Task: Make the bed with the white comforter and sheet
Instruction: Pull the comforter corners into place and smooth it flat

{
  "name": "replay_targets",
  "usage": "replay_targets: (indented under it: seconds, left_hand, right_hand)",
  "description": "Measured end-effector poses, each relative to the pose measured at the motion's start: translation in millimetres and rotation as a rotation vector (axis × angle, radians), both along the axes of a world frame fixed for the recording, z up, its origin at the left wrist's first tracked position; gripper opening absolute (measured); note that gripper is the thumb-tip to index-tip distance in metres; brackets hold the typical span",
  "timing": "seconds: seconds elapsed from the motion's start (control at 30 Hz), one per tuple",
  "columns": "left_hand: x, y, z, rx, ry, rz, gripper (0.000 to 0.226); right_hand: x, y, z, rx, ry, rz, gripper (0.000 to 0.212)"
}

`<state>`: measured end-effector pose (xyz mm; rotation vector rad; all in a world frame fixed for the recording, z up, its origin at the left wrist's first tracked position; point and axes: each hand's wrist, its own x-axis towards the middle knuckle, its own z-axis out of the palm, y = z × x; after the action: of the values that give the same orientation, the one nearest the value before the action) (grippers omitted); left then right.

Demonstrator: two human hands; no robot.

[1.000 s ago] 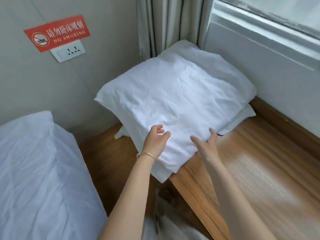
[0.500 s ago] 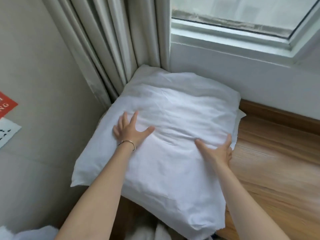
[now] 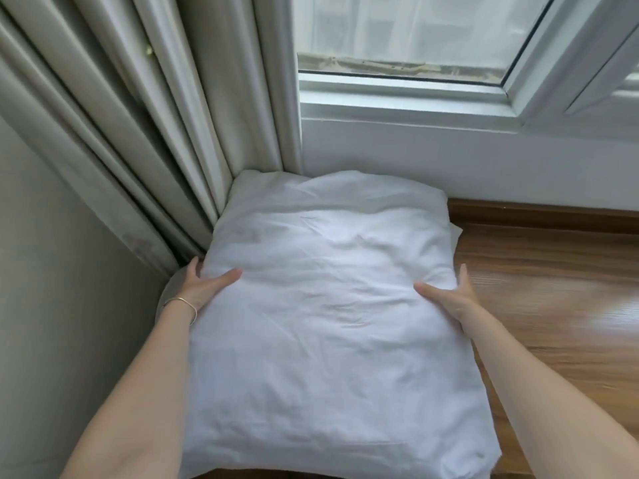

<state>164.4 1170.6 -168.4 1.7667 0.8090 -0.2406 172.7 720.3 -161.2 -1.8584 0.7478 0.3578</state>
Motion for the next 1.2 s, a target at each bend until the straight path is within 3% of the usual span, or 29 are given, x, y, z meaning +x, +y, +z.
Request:
replay_targets:
  seconds: [0.13, 0.23, 0.37, 0.47, 0.57, 0.77, 0.93, 1.2]
  left_hand:
    - [13, 6, 3, -0.047, 0.031, -0.109, 0.118]
    - [12, -20, 7, 0.063, -0.018, -0.157, 0.102]
    - [12, -54, 2, 0.124, -0.109, -0.294, 0.128]
    - [13, -63, 8, 0.118, -0.141, -0.31, 0.121]
    - [6, -85, 28, 0.211, -0.237, -0.325, 0.105]
    - [-25, -172, 64, 0.466, -0.276, -0.55, 0.088]
    - [-46, -231, 68, 0.442, -0.334, -0.662, 0.08]
    - [-69, -380, 91, 0.557, -0.548, -1.066, 0.065]
  right_hand:
    - [2, 15, -3, 0.024, -0.031, 0.079, 0.142]
    - [1, 32, -9, 0.021, -0.092, 0.105, 0.136]
    - [-3, 42, -13, 0.049, -0.117, 0.081, 0.139]
    - [-11, 52, -8, 0.062, -0.163, 0.082, 0.136]
    - [-25, 68, 13, -0.05, -0.226, 0.12, 0.13]
    - [-62, 87, 61, -0.443, -0.235, 0.277, 0.128]
    - [-99, 38, 69, -0.497, -0.137, 0.198, 0.123]
    - [-173, -81, 76, -0.558, -0.088, -0.076, 0.119]
